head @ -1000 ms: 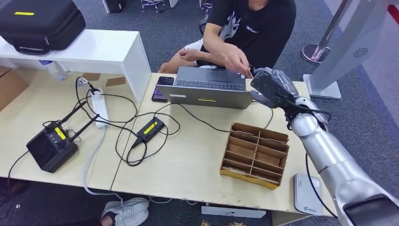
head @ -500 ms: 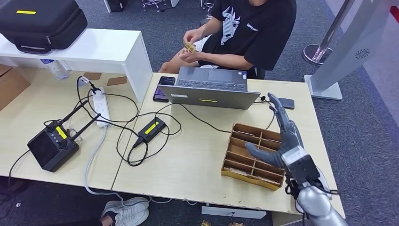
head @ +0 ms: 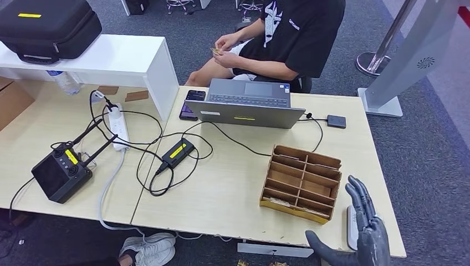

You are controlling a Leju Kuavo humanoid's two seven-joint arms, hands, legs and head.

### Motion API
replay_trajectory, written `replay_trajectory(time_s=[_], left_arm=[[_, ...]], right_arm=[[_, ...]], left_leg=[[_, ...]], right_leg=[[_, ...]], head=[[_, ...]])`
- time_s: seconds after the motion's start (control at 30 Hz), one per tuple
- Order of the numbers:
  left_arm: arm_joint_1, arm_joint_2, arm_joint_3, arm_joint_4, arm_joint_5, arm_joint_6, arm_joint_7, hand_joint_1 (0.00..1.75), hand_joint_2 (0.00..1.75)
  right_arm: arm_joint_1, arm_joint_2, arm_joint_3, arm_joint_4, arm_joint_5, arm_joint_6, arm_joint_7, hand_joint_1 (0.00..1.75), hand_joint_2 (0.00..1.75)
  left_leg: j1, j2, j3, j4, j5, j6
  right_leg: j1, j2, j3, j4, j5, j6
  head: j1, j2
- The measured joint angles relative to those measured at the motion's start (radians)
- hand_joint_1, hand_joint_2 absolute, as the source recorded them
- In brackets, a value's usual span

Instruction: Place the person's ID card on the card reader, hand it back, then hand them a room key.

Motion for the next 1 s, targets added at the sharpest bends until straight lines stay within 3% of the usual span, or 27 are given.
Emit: replay_trajectory(time_s=[0.13,0.43,0.8,1.0], left_arm=[[-0.001,0.000,0.000,0.000,-0.011,-0.001,0.000,0.00,1.75],[-0.002,0.000,0.000,0.000,-0.018,-0.001,0.001,0.00,1.75],[-0.008,0.000,-0.003,0.000,-0.045,-0.013,0.003,0.00,1.75],[-0.010,0.000,-0.009,0.000,-0.049,-0.015,0.003,0.00,1.75]], right_arm=[[0.032,0.003,0.001,0.047,0.192,-0.072,0.093,0.00,1.75],[0.043,0.015,0.002,0.109,0.275,-0.079,0.147,0.00,1.75],[-0.029,0.113,-0.063,0.279,0.608,-0.080,0.225,0.00,1.75],[-0.064,0.139,-0.087,0.361,0.642,-0.080,0.255,0.00,1.75]], left_leg=[[0.000,0.000,0.001,0.000,0.000,0.000],[0.000,0.000,0.001,0.000,0.000,0.000],[0.000,0.000,0.002,0.000,0.000,0.000],[0.000,0.000,0.002,0.000,0.000,0.000]], right_leg=[[0.000,0.000,0.000,0.000,0.000,0.000],[0.000,0.000,0.001,0.000,0.000,0.000],[0.000,0.001,0.002,0.000,0.000,0.000],[0.000,0.001,0.002,0.000,0.000,0.000]], head=[[0.000,0.000],[0.000,0.000],[0.000,0.000],[0.000,0.000]])
